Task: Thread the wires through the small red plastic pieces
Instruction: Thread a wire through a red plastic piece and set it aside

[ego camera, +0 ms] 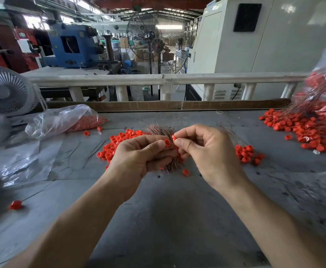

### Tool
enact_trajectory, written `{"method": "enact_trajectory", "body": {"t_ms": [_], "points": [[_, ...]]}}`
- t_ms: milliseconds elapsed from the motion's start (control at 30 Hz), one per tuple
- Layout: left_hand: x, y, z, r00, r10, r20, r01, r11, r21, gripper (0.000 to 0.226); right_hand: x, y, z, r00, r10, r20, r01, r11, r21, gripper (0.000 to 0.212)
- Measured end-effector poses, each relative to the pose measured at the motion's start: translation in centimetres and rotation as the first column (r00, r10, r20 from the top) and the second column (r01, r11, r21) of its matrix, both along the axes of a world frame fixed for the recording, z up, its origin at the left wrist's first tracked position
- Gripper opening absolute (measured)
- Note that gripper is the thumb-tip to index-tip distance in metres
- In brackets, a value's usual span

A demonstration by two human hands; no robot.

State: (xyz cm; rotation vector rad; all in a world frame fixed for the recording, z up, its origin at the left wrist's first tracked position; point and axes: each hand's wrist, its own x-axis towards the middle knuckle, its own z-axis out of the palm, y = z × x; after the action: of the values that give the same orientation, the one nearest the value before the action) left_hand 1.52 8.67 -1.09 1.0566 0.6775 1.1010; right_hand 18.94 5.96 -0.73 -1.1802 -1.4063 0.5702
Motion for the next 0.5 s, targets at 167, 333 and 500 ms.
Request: {"method": "enact_trajectory", "body": {"t_ms": [167,333,500], "points": [[-0.01,0.16,-0.11,1.000,-0.008,-0.026,0.009,1.000,0.025,0.029,-0.43,-0.37,0.02,0.988,-0.040,0.149,0.028,0.996,0.079,0.011],[-0.01,0.15,-0.22,0.999,0.007,-0.046,-0.005,0.999,0.050,0.028,-0.51,-0.57,0.16,0.976,-0.063,0.206,0.042,0.994,0.104,0.009],[0.05,0.11,-0.13,0.997,0.023,-0.073,-0.017,0.997,0.081,0.028,-0.67,-0.62,0.23,0.969,-0.084,0.232,0.058,0.991,0.120,0.010]]}}
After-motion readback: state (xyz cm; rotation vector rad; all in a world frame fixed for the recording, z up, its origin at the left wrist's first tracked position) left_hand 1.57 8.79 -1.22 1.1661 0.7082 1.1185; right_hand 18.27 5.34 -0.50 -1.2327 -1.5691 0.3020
